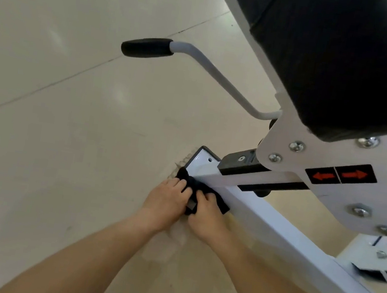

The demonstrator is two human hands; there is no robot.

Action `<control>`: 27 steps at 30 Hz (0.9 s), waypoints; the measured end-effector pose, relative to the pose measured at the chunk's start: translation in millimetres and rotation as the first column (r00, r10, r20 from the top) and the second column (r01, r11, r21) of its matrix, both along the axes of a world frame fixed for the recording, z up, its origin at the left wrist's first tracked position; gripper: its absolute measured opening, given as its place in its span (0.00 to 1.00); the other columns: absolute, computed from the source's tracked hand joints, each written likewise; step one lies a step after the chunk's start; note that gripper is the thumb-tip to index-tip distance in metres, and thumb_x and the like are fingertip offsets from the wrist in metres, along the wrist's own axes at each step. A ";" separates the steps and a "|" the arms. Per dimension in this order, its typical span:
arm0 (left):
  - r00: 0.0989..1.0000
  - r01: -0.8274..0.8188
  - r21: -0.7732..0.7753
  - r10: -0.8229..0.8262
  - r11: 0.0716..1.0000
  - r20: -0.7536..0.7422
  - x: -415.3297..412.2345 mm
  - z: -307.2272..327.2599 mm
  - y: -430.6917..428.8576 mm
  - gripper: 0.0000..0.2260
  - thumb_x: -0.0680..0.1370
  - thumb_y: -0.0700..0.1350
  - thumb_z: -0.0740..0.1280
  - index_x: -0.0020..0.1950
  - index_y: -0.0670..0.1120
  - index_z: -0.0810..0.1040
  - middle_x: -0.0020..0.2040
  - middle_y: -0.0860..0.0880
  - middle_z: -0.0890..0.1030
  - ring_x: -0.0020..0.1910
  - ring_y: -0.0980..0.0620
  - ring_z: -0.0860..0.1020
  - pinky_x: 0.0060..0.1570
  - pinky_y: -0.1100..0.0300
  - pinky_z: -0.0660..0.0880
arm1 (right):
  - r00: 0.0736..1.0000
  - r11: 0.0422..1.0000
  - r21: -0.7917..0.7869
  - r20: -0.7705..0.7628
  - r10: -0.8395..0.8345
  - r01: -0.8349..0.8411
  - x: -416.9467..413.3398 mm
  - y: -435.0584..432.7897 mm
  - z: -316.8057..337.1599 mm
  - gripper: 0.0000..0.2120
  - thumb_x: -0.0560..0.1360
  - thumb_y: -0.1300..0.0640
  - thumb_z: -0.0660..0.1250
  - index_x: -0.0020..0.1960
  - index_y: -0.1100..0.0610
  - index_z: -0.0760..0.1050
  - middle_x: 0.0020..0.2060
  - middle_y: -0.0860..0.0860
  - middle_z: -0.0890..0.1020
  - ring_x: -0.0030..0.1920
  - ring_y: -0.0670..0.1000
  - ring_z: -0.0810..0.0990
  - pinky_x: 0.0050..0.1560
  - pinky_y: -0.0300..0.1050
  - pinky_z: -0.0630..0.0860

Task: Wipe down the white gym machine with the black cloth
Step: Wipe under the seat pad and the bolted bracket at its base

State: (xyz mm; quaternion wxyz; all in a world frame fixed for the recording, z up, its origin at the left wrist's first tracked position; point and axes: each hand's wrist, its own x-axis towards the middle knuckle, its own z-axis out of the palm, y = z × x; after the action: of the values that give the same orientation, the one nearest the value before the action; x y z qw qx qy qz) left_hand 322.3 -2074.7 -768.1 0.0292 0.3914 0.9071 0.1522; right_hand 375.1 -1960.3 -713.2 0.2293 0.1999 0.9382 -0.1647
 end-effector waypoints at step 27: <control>0.258 -0.931 0.211 0.127 0.299 0.958 24.6 59.5 53.7 0.05 0.76 0.44 0.70 0.46 0.51 0.75 0.44 0.52 0.80 0.43 0.56 0.79 0.47 0.59 0.78 | 0.199 -0.389 -0.849 0.476 -0.857 0.357 23.7 19.3 26.6 0.12 0.78 0.73 0.58 0.52 0.62 0.77 0.50 0.62 0.80 0.51 0.57 0.79 0.47 0.47 0.79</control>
State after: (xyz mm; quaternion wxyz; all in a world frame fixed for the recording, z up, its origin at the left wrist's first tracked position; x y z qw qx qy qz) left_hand 346.9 -2021.0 -708.7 0.2044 -0.1607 0.6769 0.6887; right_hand 398.7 -1941.0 -686.6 -0.0659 0.4917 0.3122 -0.8102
